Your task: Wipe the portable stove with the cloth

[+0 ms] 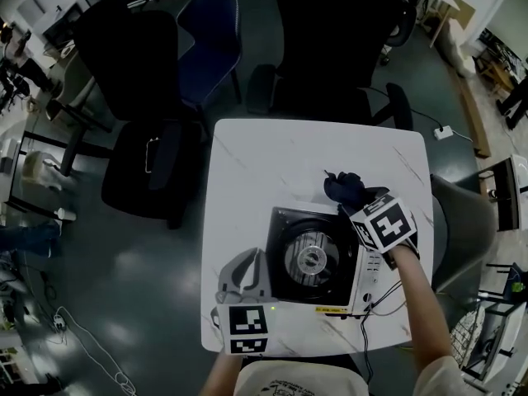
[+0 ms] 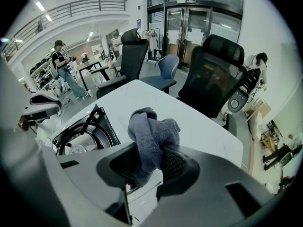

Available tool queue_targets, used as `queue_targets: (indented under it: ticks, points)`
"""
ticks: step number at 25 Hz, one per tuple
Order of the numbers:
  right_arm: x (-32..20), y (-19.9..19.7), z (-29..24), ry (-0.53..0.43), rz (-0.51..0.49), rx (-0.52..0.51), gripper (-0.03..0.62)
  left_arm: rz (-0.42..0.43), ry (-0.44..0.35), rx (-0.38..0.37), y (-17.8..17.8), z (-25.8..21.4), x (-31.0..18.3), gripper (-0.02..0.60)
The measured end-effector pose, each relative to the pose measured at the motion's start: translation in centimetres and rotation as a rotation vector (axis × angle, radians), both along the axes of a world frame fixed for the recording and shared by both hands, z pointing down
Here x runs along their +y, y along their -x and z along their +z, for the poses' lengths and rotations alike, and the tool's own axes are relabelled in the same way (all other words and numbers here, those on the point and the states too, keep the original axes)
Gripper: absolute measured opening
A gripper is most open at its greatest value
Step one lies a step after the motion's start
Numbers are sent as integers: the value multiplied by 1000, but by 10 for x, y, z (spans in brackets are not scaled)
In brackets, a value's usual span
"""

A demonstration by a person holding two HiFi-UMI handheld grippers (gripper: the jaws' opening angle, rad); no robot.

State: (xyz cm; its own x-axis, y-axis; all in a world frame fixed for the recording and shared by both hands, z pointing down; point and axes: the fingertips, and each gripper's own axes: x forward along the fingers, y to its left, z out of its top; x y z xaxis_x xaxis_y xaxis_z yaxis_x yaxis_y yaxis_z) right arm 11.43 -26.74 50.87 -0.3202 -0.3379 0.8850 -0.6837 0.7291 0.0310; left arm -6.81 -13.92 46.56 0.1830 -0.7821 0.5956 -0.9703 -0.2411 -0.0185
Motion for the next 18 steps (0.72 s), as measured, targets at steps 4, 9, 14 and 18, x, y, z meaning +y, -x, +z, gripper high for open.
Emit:
queue_targets:
  ticks: [4,9,14,18]
  points:
    - [1,-20,2,0,21,3,130,5,-1,-6,-10,-1,1,22]
    - [2,-46,4,0,49,3,130,4,10,-4,-23,-1,3,21]
    - [2,-64,6,4,69,-14,130,17,8,-12,-38,-1,2,23]
    - [2,-79,9,-6,77,6,130,24,4,-17,-49,-2,2,22]
